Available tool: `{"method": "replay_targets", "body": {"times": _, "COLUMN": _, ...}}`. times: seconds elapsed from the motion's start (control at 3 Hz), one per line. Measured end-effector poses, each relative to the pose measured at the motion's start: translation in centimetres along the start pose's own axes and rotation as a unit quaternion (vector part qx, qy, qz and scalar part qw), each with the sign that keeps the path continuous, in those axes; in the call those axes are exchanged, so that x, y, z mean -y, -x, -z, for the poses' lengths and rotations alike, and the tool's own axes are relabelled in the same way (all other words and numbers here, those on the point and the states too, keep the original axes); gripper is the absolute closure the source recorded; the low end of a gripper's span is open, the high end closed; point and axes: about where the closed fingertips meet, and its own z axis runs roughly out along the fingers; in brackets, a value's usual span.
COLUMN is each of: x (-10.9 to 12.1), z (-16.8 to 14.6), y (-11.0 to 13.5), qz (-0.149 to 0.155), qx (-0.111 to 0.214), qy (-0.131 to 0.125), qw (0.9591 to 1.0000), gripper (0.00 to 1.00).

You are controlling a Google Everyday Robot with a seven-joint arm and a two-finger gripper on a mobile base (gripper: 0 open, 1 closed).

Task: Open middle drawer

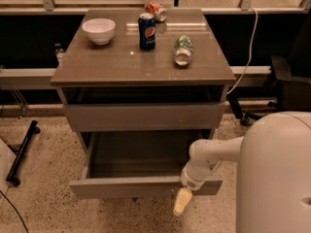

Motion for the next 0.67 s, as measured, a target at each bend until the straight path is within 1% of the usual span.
{"method": "replay_targets", "body": {"times": 0.33, "x": -2.33, "z": 0.45, "y": -2.98, "qz": -0.034, "qx": 0.021, "qy": 0.01, "qw": 0.9991, "gripper": 0.0}}
{"method": "replay_targets", "body": {"times": 0.67, "x": -2.48, "z": 0.48, "y": -3.2, "qz": -0.037, "qx": 0.022, "qy": 0.011, "qw": 0.999, "gripper": 0.0}}
